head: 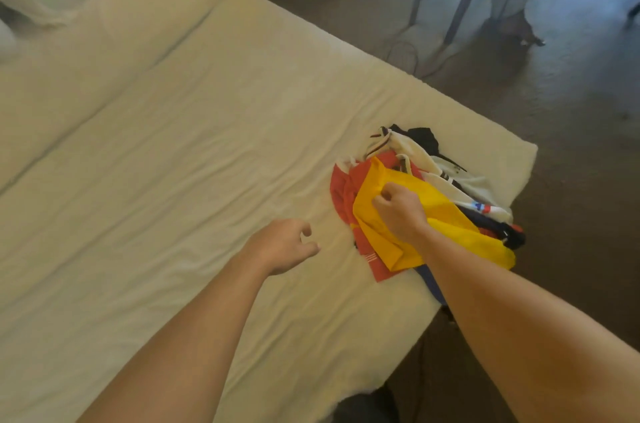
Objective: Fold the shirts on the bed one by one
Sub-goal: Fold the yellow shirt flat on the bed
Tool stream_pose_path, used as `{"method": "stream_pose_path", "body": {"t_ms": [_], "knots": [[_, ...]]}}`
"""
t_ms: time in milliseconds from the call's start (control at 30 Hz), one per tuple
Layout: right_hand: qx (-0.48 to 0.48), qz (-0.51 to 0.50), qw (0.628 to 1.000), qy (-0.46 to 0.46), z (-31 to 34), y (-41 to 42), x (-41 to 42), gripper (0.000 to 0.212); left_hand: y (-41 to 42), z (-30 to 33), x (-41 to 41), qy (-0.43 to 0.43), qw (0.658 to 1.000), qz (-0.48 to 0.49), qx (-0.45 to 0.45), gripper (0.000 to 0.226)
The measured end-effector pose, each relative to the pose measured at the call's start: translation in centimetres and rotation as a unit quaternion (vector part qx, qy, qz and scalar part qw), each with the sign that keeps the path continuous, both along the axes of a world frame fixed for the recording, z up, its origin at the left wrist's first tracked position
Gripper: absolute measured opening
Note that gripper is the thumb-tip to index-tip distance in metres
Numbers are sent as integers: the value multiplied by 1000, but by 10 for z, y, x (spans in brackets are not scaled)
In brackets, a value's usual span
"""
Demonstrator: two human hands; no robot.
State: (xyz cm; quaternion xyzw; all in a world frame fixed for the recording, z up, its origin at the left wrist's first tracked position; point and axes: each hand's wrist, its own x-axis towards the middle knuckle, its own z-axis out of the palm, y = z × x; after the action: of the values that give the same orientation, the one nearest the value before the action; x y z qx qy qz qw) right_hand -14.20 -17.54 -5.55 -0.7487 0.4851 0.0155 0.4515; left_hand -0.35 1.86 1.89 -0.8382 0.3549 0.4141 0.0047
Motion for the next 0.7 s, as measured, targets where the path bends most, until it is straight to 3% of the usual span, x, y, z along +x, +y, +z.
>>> {"method": "stream_pose_path", "body": {"t_ms": [100, 233, 333, 367, 433, 500, 633, 700], "knots": [[68, 97, 993, -19, 52, 16, 21, 11, 14, 42, -1, -10, 998, 39, -38, 49], [109, 287, 952, -8, 130, 60, 52, 10, 52, 97, -11, -16, 990, 103, -97, 60], [120, 330, 936, -23, 194, 112, 64, 26, 93, 138, -25, 26, 969, 173, -177, 79], [116, 353, 928, -39, 217, 133, 63, 19, 109, 151, -30, 42, 960, 191, -202, 78], [118, 385, 912, -74, 255, 168, 59, 7, 142, 176, -42, 64, 942, 217, -246, 53], [123, 404, 899, -114, 288, 196, 51, 14, 179, 201, -53, 66, 924, 251, -280, 27], [156, 438, 876, -127, 328, 238, 37, 8, 252, 256, -67, 30, 879, 300, -370, 17], [170, 465, 864, -85, 332, 256, 31, 19, 283, 283, -73, -19, 875, 303, -376, 12]]}}
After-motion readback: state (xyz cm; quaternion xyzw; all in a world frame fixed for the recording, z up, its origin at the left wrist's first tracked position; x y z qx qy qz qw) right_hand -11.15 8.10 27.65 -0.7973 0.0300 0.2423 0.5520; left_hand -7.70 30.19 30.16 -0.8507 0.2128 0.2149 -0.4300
